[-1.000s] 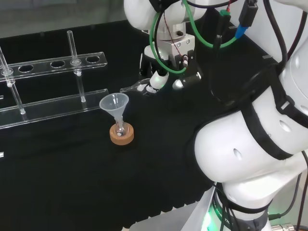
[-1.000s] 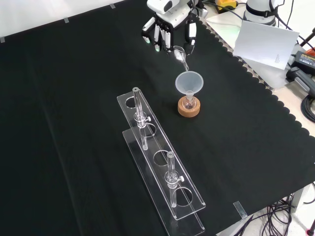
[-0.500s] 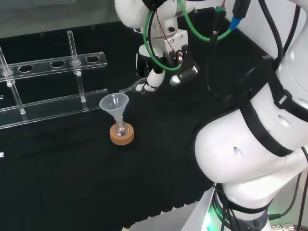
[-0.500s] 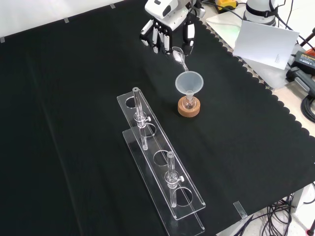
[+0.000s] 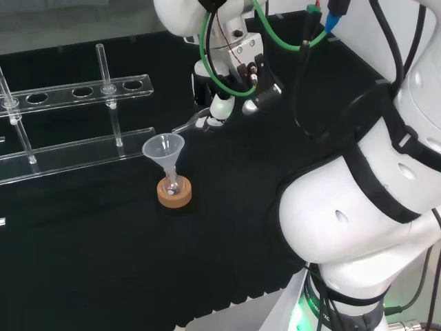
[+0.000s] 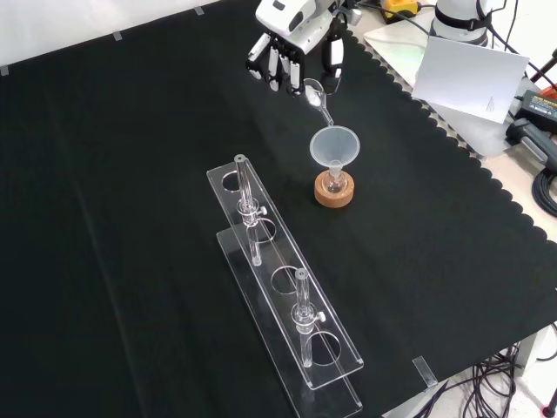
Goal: Pour all the NaCl from the weighing funnel into the round-bottom flask.
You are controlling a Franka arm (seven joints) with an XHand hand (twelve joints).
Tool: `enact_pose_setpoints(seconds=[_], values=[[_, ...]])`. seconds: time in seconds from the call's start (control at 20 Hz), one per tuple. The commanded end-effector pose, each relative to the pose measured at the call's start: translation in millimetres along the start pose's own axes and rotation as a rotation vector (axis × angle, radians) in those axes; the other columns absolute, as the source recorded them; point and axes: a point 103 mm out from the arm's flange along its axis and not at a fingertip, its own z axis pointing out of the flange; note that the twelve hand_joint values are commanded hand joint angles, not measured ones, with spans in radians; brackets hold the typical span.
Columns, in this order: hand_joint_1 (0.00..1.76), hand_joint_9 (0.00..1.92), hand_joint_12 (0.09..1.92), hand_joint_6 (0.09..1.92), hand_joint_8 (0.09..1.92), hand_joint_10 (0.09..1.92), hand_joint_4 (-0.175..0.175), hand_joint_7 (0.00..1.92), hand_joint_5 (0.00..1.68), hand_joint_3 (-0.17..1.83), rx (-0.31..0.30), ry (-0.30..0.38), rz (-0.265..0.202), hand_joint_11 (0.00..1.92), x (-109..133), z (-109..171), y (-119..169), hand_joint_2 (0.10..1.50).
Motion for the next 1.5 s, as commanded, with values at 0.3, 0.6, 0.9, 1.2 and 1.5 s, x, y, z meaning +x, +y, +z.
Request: enact_pose_setpoints(seconds=[0.3,0.6,0.9,1.2,1.5], values=[[1.12,1.0,1.55,0.2,0.12,0.23,0.175,1.62,1.45,0.33,0.03,-0.056,0.003,0.01,10.6,-8.1,4.5,0.78],[1.12,1.0,1.54,0.2,0.12,0.23,0.175,1.62,1.45,0.33,0.05,-0.092,-0.018,0.01,15.0,-13.6,10.4,0.78],[1.12,1.0,1.54,0.2,0.12,0.23,0.175,1.62,1.45,0.33,0.069,-0.128,-0.047,0.01,16.5,-19.7,10.2,0.78],[1.12,1.0,1.54,0.2,0.12,0.23,0.175,1.62,1.45,0.33,0.099,-0.165,-0.088,0.01,19.3,-21.2,13.3,0.78],[1.12,1.01,1.54,0.21,0.12,0.23,0.175,1.62,1.45,0.33,0.122,-0.228,-0.126,0.01,18.1,-26.6,18.6,0.78]])
